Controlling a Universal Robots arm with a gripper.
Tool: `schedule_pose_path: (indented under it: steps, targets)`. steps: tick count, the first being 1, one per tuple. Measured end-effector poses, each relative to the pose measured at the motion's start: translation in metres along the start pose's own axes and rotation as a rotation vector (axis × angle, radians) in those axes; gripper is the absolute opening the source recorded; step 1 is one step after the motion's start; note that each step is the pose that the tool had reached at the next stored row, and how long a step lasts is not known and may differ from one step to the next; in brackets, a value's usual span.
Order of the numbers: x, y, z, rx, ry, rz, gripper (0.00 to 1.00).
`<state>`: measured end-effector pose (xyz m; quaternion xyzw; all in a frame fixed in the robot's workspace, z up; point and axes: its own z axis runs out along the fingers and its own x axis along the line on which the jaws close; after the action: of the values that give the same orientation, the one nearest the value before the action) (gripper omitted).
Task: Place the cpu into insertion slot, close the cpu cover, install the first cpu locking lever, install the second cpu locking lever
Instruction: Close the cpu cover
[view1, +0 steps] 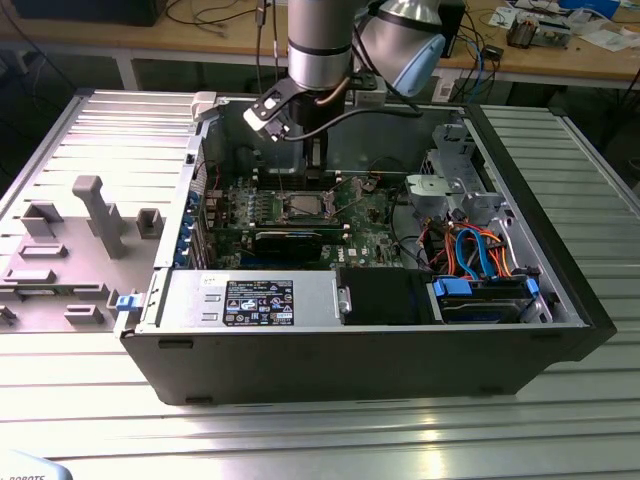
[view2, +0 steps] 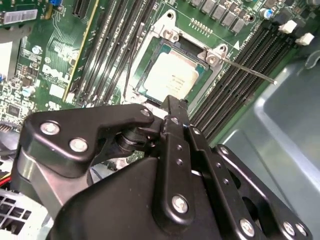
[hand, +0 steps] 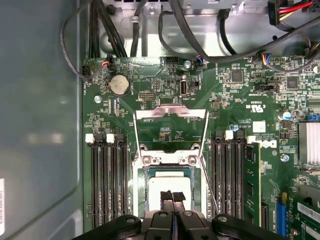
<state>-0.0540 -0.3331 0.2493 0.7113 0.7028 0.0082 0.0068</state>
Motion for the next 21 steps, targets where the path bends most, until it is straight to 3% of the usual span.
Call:
schedule_pose_path:
  steps: [4, 6, 12, 21]
  targets:
    - [0.0002, 0.0002, -0.0093, 0.0, 0.0, 0.0, 0.11]
    - [0.0007, 0.0019, -0.0093, 0.0003, -0.0001, 0.0, 0.11]
    - [0.0026, 0.0167, -0.009, 0.0022, -0.0001, 0.0, 0.11]
    - [0.0039, 0.0308, -0.0087, 0.0027, -0.0001, 0.0, 0.11]
